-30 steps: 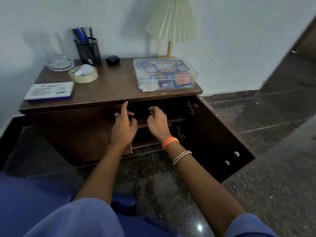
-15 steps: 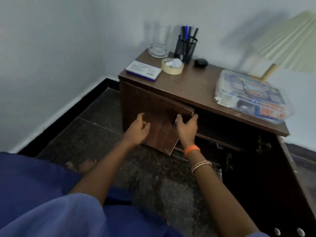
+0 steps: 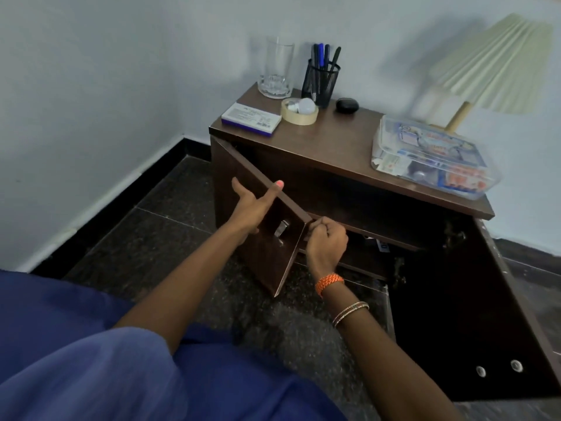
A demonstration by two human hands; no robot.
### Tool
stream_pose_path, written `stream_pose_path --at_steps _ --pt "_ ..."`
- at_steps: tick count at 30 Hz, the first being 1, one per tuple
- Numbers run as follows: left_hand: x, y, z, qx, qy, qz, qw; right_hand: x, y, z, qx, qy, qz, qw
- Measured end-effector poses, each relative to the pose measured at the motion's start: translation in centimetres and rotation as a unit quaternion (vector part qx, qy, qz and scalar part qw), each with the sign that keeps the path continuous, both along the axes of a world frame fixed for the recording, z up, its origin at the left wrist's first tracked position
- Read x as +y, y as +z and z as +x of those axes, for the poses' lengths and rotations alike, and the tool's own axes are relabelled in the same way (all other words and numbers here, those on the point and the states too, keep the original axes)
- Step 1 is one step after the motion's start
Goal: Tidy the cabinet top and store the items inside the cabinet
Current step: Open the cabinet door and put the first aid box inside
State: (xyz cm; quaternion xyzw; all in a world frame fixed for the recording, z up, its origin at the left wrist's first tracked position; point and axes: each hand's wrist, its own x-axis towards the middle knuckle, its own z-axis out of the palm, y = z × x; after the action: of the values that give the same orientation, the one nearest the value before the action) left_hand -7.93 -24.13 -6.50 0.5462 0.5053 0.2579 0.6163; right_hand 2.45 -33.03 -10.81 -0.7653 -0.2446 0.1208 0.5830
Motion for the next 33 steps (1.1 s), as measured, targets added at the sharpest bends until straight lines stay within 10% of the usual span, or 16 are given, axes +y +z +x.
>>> stream_pose_path --at_steps 11,18,20,25,28,33 --pt "0.7 1.3 -0.2 0.055 0.012 -0.014 0.998 -1.3 0.1 -3.0 -0.086 0.122 -0.053 0.987" --pt "1.8 2.5 -2.8 0.116 -0.058 -0.043 0.991 4.0 3.1 -1.3 -0.168 0.361 -0.107 0.911" --pt "1.9 2.6 -3.4 0.126 -0.079 -0.043 0.988 6.9 4.2 -0.7 -0.291 0.417 -0.127 0.852" --pt "2.5 2.9 -5.3 0.128 -0.114 -0.069 0.983 13.0 6.0 0.0 -0.632 0.505 -0.233 0.541" --pt "3.3 3.2 -6.5 0.137 -0.134 -0.082 0.978 15.6 7.2 -1.4 -0.703 0.519 -0.152 0.462" --pt "4.4 3.8 -8.5 0.208 -0.157 -0.054 0.964 18.5 7.7 -4.4 -0.712 0.533 -0.147 0.433"
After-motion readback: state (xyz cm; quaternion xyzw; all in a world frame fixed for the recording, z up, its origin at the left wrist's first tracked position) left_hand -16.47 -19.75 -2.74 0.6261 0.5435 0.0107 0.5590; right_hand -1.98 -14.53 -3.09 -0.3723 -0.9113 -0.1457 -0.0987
